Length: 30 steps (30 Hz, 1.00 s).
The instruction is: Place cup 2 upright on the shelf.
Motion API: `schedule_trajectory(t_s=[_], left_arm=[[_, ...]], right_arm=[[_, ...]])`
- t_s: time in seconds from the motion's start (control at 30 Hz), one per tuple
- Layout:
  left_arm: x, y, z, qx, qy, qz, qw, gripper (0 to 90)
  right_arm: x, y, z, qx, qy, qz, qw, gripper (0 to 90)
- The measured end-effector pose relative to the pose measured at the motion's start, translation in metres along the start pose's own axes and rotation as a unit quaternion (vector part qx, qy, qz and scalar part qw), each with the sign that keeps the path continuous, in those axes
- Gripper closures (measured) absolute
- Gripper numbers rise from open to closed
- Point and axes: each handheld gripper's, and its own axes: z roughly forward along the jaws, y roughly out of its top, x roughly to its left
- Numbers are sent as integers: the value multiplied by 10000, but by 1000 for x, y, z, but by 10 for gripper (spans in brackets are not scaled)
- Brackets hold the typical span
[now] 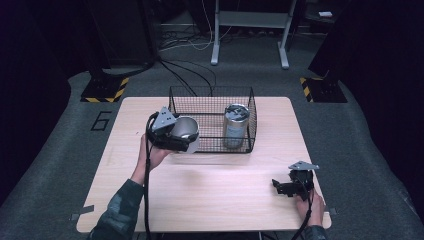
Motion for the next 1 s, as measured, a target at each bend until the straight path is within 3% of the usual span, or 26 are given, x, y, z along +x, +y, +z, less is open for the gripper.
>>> schedule_trajectory(t_s=[0.5, 1.0], left_arm=[[21, 18, 16, 15, 269, -23, 9996, 65], [41, 22, 41, 122, 558, -181, 9982, 65]], right_arm=[[0, 0, 0, -17, 8, 3, 10000, 0], [0, 0, 0, -15, 10, 3, 10000, 0]])
